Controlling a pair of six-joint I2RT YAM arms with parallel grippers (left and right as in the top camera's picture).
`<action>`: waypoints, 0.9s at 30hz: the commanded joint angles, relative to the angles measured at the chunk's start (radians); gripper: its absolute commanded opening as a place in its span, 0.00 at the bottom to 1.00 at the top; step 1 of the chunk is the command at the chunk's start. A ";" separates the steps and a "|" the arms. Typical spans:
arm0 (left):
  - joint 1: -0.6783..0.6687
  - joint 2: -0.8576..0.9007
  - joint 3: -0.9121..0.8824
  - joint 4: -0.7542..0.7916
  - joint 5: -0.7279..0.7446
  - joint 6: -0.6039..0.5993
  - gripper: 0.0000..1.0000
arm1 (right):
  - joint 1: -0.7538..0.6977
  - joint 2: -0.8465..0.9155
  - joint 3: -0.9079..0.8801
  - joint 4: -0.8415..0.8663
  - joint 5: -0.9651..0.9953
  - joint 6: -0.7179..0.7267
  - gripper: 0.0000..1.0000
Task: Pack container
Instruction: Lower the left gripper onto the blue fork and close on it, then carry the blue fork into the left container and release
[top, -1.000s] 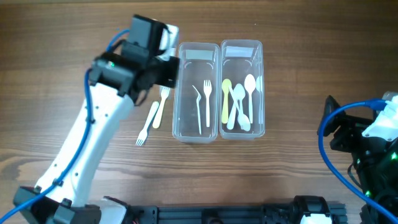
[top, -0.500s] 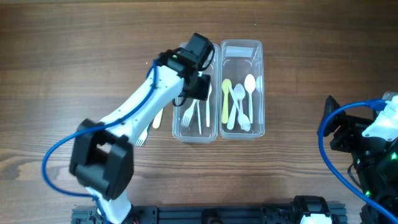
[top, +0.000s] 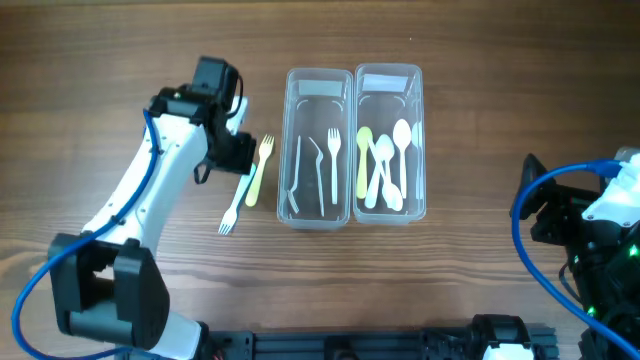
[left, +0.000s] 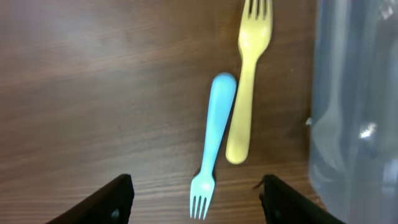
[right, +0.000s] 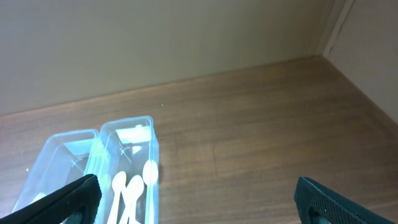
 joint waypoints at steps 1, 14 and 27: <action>0.012 -0.002 -0.155 0.089 0.067 0.075 0.64 | -0.003 0.002 0.004 0.002 -0.016 0.001 1.00; 0.013 0.000 -0.457 0.399 0.071 0.119 0.52 | -0.003 0.002 0.004 0.002 -0.016 0.001 1.00; 0.013 0.000 -0.471 0.381 0.071 0.118 0.04 | -0.003 0.002 0.004 0.002 -0.016 0.001 1.00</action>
